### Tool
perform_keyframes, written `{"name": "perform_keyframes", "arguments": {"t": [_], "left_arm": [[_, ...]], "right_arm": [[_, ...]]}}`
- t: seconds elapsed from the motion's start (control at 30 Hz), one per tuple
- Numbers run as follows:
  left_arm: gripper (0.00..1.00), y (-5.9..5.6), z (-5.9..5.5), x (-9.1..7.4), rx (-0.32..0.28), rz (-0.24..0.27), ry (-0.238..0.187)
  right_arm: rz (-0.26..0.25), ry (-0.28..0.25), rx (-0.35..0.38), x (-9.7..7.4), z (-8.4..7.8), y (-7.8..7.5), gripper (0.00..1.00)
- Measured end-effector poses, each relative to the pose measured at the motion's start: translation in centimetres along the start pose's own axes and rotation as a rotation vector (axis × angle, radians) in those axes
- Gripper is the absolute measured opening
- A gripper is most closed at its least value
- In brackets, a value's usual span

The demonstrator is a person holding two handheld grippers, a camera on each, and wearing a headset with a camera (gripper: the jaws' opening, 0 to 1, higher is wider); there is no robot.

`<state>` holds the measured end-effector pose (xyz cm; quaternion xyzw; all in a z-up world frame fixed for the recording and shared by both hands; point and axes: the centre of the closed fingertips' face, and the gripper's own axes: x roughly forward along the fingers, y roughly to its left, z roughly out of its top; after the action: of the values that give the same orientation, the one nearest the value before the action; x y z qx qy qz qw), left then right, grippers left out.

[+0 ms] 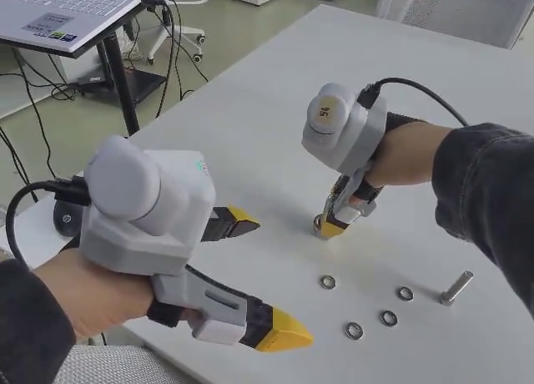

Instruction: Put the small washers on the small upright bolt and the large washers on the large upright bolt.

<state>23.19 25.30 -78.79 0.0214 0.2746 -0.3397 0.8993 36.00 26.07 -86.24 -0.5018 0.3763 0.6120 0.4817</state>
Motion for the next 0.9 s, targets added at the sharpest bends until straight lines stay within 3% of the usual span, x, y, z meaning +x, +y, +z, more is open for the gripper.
{"name": "perform_keyframes", "arguments": {"t": [0.5, 0.9], "left_arm": [[0.85, -0.1, -0.2, 0.0, 0.006, -0.003, 0.006], [0.85, -0.3, -0.2, 0.0, 0.008, -0.005, 0.005]], "right_arm": [[-0.001, -0.006, 0.007, -0.1, -0.4, -0.2, 0.30], [-0.017, -0.005, 0.029, -0.9, -2.0, -0.3, 0.30]]}}
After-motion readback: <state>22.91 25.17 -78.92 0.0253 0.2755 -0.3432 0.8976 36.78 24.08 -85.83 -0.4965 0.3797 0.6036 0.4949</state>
